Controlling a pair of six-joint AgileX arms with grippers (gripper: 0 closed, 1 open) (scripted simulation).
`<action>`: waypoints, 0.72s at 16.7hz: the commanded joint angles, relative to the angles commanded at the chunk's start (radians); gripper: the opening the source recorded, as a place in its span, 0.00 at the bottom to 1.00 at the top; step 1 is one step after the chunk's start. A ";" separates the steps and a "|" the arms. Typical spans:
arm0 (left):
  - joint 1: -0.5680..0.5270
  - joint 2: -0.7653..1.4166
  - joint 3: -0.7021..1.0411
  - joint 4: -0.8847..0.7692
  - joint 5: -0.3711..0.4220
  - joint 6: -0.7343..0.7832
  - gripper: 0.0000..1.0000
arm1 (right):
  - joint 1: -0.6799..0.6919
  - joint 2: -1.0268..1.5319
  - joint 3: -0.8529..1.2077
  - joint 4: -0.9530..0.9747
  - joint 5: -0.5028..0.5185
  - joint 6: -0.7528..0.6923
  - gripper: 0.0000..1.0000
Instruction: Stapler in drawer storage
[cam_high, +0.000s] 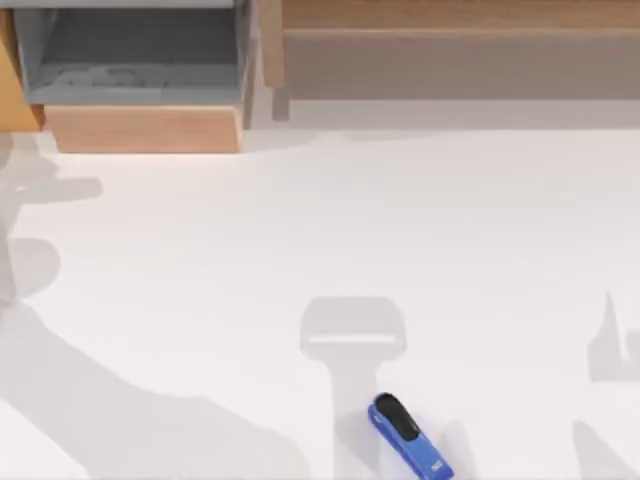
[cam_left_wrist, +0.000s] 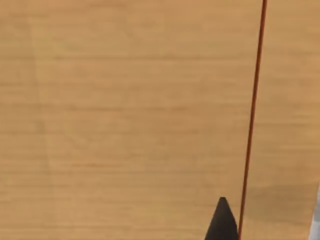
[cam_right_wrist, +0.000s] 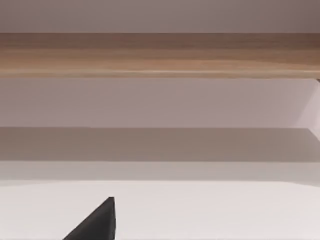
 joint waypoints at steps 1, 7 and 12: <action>0.000 0.000 0.000 0.000 0.000 0.000 0.10 | 0.000 0.000 0.000 0.000 0.000 0.000 1.00; 0.000 0.000 0.000 0.000 0.000 0.000 0.00 | 0.000 0.000 0.000 0.000 0.000 0.000 1.00; 0.004 0.007 -0.004 -0.007 0.002 -0.005 0.00 | 0.000 0.000 0.000 0.000 0.000 0.000 1.00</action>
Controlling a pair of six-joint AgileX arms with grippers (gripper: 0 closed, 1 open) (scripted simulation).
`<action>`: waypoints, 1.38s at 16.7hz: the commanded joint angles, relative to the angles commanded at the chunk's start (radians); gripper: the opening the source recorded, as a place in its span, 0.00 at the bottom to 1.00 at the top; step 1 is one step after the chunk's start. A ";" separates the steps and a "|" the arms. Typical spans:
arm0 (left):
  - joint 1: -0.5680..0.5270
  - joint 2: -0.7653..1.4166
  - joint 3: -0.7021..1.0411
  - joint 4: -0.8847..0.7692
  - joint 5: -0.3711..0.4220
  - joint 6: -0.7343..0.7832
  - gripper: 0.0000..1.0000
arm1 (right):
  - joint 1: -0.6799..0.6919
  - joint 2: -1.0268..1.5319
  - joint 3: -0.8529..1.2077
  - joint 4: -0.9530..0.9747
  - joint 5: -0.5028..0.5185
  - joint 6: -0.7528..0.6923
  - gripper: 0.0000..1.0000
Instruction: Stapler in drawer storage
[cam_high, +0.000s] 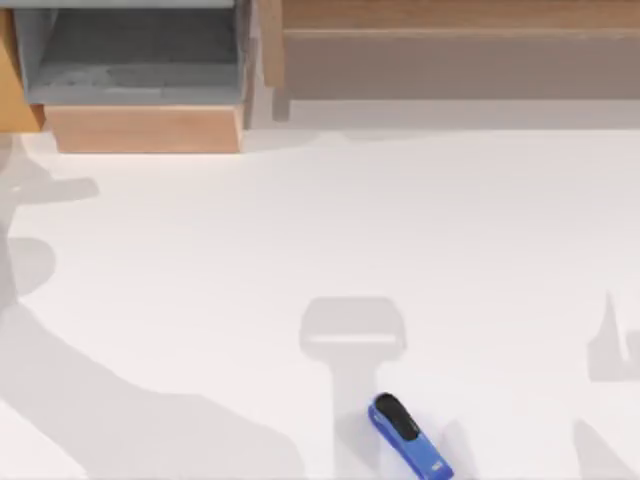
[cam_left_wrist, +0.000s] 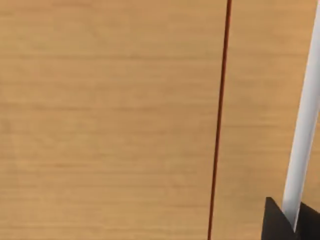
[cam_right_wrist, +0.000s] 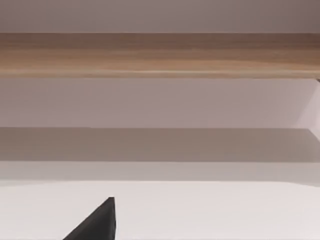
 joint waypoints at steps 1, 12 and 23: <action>0.002 -0.007 -0.013 0.008 0.005 0.001 0.00 | 0.000 0.000 0.000 0.000 0.000 0.000 1.00; 0.070 -0.125 -0.274 0.146 0.068 0.003 0.00 | 0.000 0.000 0.000 0.000 0.000 0.000 1.00; 0.152 -0.222 -0.509 0.272 0.154 0.007 0.00 | 0.000 0.000 0.000 0.000 0.000 0.000 1.00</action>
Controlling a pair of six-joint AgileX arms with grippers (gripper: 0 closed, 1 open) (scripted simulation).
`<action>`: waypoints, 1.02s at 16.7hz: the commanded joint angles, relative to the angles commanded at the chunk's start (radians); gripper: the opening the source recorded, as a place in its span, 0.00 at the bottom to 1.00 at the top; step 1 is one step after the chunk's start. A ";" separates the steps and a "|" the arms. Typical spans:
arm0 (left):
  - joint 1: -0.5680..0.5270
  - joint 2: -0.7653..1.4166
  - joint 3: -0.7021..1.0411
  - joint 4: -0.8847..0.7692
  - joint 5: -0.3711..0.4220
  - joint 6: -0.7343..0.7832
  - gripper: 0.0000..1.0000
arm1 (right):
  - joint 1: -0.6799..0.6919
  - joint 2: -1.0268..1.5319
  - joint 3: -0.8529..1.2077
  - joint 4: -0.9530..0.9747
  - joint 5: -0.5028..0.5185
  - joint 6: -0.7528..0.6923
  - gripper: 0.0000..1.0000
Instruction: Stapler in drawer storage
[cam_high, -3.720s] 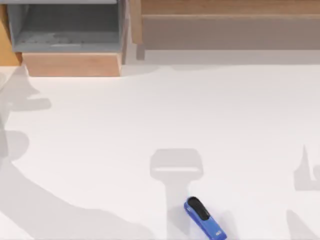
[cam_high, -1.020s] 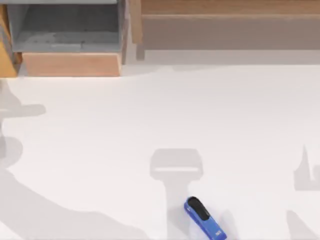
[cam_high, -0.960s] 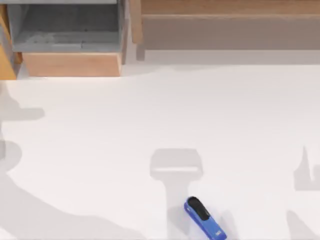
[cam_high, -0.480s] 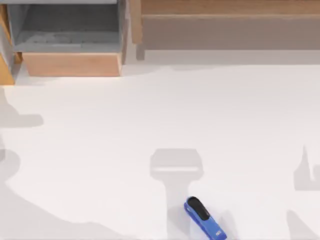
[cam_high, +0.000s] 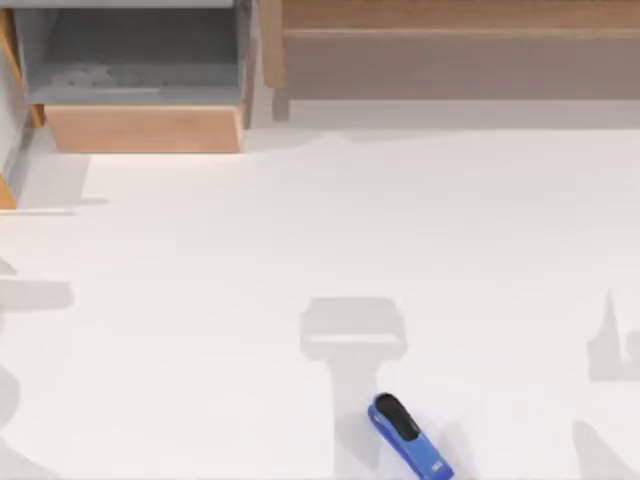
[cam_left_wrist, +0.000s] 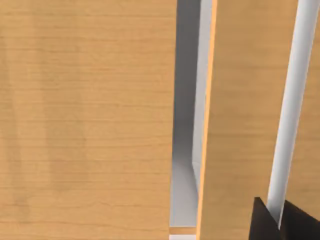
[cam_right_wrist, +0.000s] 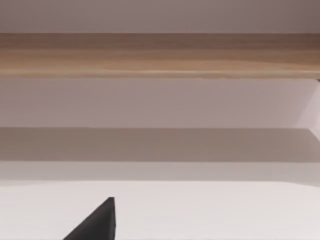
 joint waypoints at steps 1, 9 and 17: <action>0.004 -0.003 -0.007 0.006 0.004 0.001 0.00 | 0.000 0.000 0.000 0.000 0.000 0.000 1.00; 0.053 -0.040 -0.094 0.064 0.063 0.008 0.00 | 0.000 0.000 0.000 0.000 0.000 0.000 1.00; 0.127 -0.084 -0.217 0.128 0.127 0.009 0.00 | 0.000 0.000 0.000 0.000 0.000 0.000 1.00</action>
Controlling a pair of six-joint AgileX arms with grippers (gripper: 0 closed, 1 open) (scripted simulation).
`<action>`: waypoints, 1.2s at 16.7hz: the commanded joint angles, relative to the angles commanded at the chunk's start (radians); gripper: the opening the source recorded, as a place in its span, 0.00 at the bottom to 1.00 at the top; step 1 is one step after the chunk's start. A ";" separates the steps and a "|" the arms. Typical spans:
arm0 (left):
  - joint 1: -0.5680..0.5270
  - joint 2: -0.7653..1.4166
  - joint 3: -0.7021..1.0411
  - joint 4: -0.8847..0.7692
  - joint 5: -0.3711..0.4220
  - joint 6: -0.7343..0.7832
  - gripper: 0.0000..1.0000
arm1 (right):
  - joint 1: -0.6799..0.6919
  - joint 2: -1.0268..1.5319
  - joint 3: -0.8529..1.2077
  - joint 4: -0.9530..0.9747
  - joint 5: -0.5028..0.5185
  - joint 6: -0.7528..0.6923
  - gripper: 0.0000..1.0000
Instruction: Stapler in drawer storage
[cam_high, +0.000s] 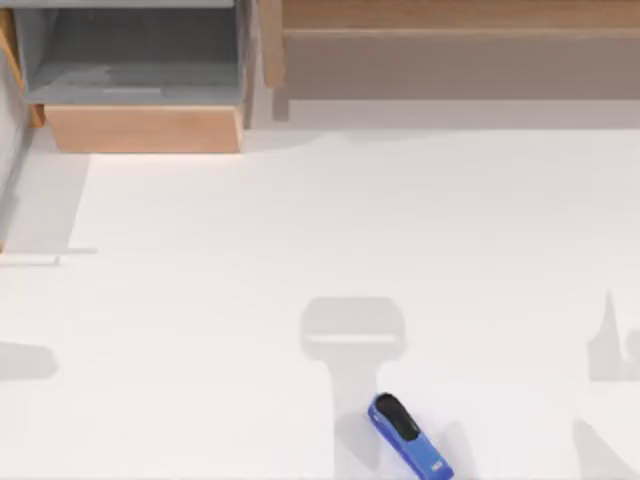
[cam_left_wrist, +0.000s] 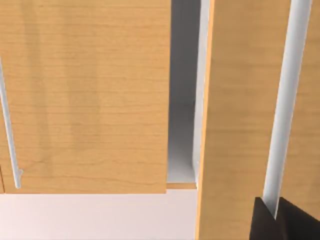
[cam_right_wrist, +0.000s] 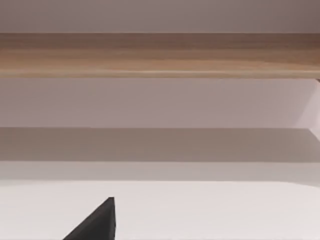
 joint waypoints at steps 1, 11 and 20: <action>0.000 0.000 0.000 0.000 0.000 0.000 0.08 | 0.000 0.000 0.000 0.000 0.000 0.000 1.00; 0.000 0.000 0.000 0.000 0.000 0.000 0.83 | 0.000 0.000 0.000 0.000 0.000 0.000 1.00; 0.000 0.000 0.000 0.000 0.000 0.000 1.00 | 0.000 0.000 0.000 0.000 0.000 0.000 1.00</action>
